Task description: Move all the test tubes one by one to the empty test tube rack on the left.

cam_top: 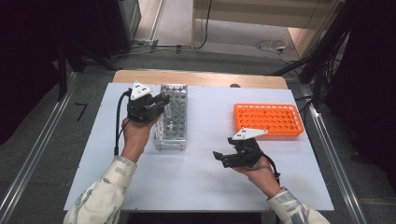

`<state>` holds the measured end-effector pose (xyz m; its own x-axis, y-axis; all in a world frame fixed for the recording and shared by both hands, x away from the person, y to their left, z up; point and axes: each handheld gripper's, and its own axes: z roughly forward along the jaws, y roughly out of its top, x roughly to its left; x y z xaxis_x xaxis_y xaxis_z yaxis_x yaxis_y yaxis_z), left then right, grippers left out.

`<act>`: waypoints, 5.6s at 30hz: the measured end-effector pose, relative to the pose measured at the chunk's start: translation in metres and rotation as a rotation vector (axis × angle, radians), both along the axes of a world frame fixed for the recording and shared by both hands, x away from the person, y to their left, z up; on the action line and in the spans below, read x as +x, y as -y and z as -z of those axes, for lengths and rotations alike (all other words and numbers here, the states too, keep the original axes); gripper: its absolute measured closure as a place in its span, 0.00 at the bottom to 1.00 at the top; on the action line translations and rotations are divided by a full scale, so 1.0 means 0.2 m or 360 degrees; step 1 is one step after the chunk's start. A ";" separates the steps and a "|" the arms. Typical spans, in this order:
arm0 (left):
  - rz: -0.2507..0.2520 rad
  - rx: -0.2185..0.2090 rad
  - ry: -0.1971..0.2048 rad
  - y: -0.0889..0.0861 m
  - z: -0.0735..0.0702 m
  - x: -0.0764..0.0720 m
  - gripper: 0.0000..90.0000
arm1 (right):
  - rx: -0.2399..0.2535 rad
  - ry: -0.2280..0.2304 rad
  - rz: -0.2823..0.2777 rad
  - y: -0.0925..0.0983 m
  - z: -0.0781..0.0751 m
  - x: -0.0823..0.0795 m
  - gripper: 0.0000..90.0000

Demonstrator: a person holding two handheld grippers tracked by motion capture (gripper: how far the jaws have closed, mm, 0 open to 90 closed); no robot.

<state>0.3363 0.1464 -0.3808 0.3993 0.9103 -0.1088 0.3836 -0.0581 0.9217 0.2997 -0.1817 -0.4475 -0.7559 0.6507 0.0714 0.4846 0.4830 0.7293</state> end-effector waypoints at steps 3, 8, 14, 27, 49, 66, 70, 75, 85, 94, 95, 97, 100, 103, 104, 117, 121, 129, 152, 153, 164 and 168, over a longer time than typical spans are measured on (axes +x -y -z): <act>-0.0025 0.0014 -0.0008 -0.01 0.01 0.03 0.84 | -0.0002 -0.0003 0.0000 0.00 0.00 0.00 0.21; -0.0076 0.0043 -0.0010 -0.03 0.02 0.06 0.84 | 0.0006 0.0005 -0.0006 0.00 0.00 0.00 0.22; -0.0132 0.0061 -0.0012 -0.06 0.03 0.10 0.84 | 0.0007 0.0003 -0.0004 0.00 0.00 0.00 0.22; -0.0146 0.0098 -0.0037 -0.06 0.09 0.12 0.84 | 0.0014 0.0005 0.0003 0.01 -0.01 0.00 0.22; -0.0123 0.0190 -0.0163 -0.04 0.19 0.11 0.83 | -0.0005 0.0006 0.0000 0.01 0.00 0.00 0.22; -0.0095 0.0148 -0.0191 -0.04 0.17 0.09 0.78 | -0.0005 0.0006 0.0003 0.00 0.00 -0.01 0.22; -0.0097 0.0137 -0.0192 -0.04 0.17 0.09 0.76 | -0.0008 0.0005 0.0005 0.01 0.00 0.00 0.22; -0.0098 0.0088 -0.0182 -0.05 0.16 0.07 0.73 | 0.0007 -0.0002 0.0025 0.01 0.00 0.00 0.22; -0.0109 0.0021 -0.0167 -0.10 0.14 0.03 0.58 | 0.0035 -0.0002 0.0075 0.04 0.00 0.02 0.22; -0.0167 -0.0033 -0.0126 -0.15 0.17 -0.07 0.41 | 0.0046 0.0009 0.0136 0.08 0.00 0.03 0.22; -0.0175 -0.0034 -0.0125 -0.16 0.17 -0.08 0.39 | 0.0056 0.0007 0.0141 0.08 0.00 0.03 0.22; -0.0175 -0.0038 -0.0124 -0.17 0.18 -0.11 0.37 | 0.0052 0.0009 0.0145 0.09 0.00 0.04 0.22; -0.0186 -0.0058 -0.0134 -0.18 0.19 -0.14 0.33 | 0.0050 0.0006 0.0157 0.09 0.00 0.04 0.22; -0.0200 -0.0076 -0.0125 -0.20 0.22 -0.18 0.31 | 0.0068 0.0008 0.0178 0.11 0.00 0.05 0.22; -0.0213 -0.0074 -0.0126 -0.20 0.24 -0.19 0.31 | 0.0070 0.0009 0.0188 0.11 0.00 0.05 0.22; -0.0210 -0.0061 -0.0174 -0.22 0.33 -0.33 0.26 | 0.0112 0.0039 0.0279 0.22 -0.03 0.03 0.20; -0.0213 -0.0063 -0.0151 -0.23 0.31 -0.37 0.26 | 0.0107 0.0043 0.0308 0.26 -0.03 0.02 0.20; -0.0237 -0.0068 -0.0160 -0.27 0.32 -0.40 0.26 | 0.0109 0.0050 0.0321 0.29 -0.02 -0.01 0.20; -0.0303 -0.0049 -0.0178 -0.33 0.37 -0.51 0.23 | 0.0104 0.0106 0.0464 0.49 -0.02 -0.06 0.19; -0.0304 -0.0048 -0.0181 -0.34 0.37 -0.52 0.23 | 0.0105 0.0104 0.0473 0.50 -0.02 -0.06 0.19; -0.0322 -0.0040 -0.0180 -0.37 0.38 -0.56 0.23 | 0.0075 0.0107 0.0542 0.58 0.00 -0.07 0.19; -0.0334 -0.0037 -0.0169 -0.39 0.38 -0.58 0.23 | 0.0077 0.0102 0.0564 0.61 0.01 -0.08 0.19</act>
